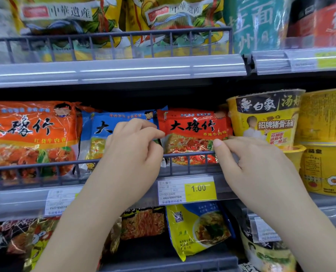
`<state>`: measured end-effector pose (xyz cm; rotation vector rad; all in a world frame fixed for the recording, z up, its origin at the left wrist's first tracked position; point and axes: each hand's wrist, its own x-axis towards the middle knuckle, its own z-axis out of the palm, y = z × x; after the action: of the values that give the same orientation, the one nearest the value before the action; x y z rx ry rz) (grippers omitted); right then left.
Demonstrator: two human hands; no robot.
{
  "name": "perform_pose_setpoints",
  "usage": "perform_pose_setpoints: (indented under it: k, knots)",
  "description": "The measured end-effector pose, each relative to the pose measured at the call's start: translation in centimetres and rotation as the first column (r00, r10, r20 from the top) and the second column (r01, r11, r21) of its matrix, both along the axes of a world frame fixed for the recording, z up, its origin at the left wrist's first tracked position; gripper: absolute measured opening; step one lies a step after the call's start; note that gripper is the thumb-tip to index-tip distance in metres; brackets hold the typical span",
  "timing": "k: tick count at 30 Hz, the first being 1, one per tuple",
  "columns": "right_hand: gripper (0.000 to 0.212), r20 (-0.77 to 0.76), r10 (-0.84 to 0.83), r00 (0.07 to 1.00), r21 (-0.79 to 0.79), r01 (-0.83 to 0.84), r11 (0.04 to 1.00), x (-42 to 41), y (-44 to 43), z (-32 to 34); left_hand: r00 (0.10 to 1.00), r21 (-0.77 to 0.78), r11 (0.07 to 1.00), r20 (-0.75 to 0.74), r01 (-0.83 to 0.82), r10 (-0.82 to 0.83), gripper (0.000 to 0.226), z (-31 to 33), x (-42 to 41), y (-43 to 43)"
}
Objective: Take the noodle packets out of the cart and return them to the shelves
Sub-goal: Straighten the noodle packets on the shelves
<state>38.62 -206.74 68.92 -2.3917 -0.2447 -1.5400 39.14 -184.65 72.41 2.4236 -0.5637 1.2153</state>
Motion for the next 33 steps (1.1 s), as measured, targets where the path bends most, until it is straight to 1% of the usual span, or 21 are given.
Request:
perform_pose_setpoints:
  k: [2,4,8,12,17,23,25,28,33]
  knots:
    - [0.045,0.031,0.004,1.0,0.033,-0.005,0.999,0.0,-0.1,-0.2,0.999,0.006,1.0,0.022,0.029,-0.029,0.049,-0.4,-0.5,0.4]
    - [0.042,0.03,0.044,0.999,0.052,-0.045,0.998,0.0,0.2,-0.3,0.998,0.006,0.999,0.049,0.045,-0.045,0.043,-0.8,-1.0,0.9]
    - [0.04,0.045,0.239,0.97,0.043,-0.241,0.97,-0.4,2.0,0.0,0.995,-0.013,0.999,0.092,0.044,-0.043,0.038,-1.1,-2.2,2.2]
    - [0.037,0.044,0.416,0.908,0.022,-0.417,0.909,-0.5,4.9,0.0,0.998,-0.045,0.999,0.056,0.004,-0.001,0.033,-1.9,-3.5,4.1]
    - [0.031,0.068,0.538,0.84,0.029,-0.541,0.84,-1.4,9.5,-0.4,0.999,-0.073,0.997,0.026,-0.018,0.02,0.035,-2.9,-6.1,8.5]
    - [0.03,-0.007,0.661,0.75,0.085,-0.659,0.748,-5.1,18.2,-0.5,0.999,-0.077,0.997,0.032,0.004,-0.001,0.036,-3.8,-9.5,17.3]
    - [0.034,-0.018,0.678,0.735,0.096,-0.674,0.732,-6.3,21.9,-0.7,0.999,-0.076,0.997,0.032,0.006,-0.004,0.037,-4.2,-10.7,21.1]
    - [0.031,-0.009,0.702,0.712,0.127,-0.695,0.707,-7.7,27.9,-0.9,1.0,-0.079,0.997,0.023,0.004,-0.002,0.037,-4.7,-12.7,27.2]
    - [0.028,-0.038,0.71,0.703,0.15,-0.699,0.7,-9.5,36.2,-0.9,1.0,-0.111,0.994,-0.024,-0.02,0.018,0.036,-5.2,-15.5,35.9]
